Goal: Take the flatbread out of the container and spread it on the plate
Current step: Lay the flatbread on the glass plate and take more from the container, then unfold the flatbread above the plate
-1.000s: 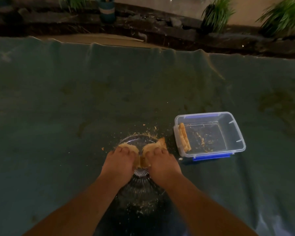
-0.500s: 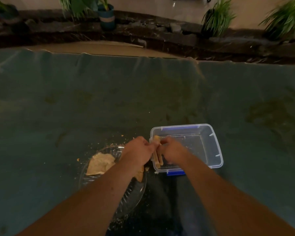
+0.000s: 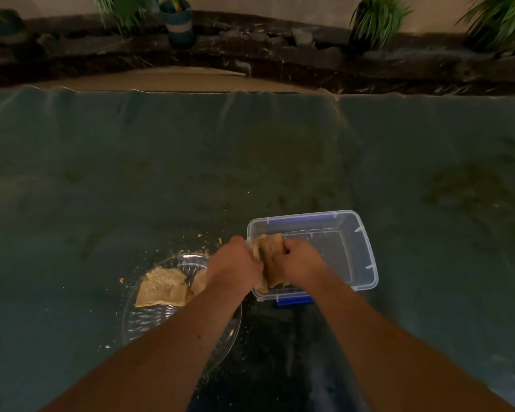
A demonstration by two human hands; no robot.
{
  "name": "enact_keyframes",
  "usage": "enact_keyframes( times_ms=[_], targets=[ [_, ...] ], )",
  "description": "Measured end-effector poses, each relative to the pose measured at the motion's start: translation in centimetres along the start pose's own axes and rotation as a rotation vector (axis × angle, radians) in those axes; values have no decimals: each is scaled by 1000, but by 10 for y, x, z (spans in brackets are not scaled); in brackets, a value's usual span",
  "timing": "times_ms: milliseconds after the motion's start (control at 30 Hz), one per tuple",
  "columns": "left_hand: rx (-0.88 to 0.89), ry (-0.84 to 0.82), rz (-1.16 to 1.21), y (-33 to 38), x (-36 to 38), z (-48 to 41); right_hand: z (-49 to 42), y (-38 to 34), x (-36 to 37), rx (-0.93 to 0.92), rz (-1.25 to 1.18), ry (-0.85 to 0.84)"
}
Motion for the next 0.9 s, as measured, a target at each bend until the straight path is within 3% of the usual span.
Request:
enact_keyframes(
  times_ms=[167,300,733,900],
  targets=[
    [-26,-36,55,2,-3,1,11,-10,-4,-54,33,92],
    [-29,-32,258,-2,-12,4,23,-20,-8,-19,96,134],
    [-93,-68,853,-103,-99,-4,68,-100,18,-33,-175,216],
    [-225,-339,1007,-170,-100,-6,76,-108,64,25,-221,69]
  ],
)
Point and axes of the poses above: each hand's wrist, its own z-axis away from the middle knuckle, its own x-axis out of the palm, y = z × x, the point moved 1 cm from there along -z, towards the middle knuckle, and after that the axes turned 5 degrees about -x, right-handed, at the moved point
